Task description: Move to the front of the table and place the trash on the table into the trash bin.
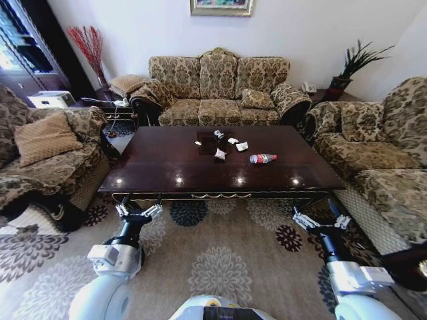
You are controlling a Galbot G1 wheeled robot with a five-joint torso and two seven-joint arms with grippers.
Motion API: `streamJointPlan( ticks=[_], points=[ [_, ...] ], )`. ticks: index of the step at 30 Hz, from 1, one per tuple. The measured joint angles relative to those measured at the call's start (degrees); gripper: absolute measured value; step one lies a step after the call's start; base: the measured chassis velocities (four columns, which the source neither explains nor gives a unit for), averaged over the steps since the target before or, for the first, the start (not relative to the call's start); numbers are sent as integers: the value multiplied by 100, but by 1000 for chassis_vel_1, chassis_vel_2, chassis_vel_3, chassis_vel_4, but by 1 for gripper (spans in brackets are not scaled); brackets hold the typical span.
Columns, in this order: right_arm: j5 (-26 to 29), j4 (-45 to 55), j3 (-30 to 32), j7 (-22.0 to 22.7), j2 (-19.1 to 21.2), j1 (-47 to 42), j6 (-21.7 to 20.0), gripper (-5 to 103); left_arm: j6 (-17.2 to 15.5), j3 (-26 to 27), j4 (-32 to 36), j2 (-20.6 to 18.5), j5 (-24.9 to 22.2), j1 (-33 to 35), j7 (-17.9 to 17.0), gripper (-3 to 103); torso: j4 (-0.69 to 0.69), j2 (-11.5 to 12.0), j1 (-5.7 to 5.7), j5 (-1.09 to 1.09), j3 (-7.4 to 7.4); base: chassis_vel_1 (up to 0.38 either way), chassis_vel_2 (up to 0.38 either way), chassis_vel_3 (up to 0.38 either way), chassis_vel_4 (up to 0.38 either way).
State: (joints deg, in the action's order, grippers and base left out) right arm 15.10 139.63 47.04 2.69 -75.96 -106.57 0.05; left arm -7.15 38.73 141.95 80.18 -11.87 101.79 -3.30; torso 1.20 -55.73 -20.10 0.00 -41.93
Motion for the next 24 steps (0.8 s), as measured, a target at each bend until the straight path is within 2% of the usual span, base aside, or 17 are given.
streamJointPlan(
  ticks=[14, 24],
  points=[
    [-12, -44, -9, 20, 3, 7, 32, 100, 101, 2, 76, 193, 142, 102, 46, 100, 0, 0, 0, 0, 0, 0, 0, 0, 0],
    [-22, -69, -11, 22, -82, -24, 121, 100, -18, 9, 75, 193, 196, 74, 160, 100, 0, 0, 0, -1, 0, 0, 0, 0, 0]
  ],
)
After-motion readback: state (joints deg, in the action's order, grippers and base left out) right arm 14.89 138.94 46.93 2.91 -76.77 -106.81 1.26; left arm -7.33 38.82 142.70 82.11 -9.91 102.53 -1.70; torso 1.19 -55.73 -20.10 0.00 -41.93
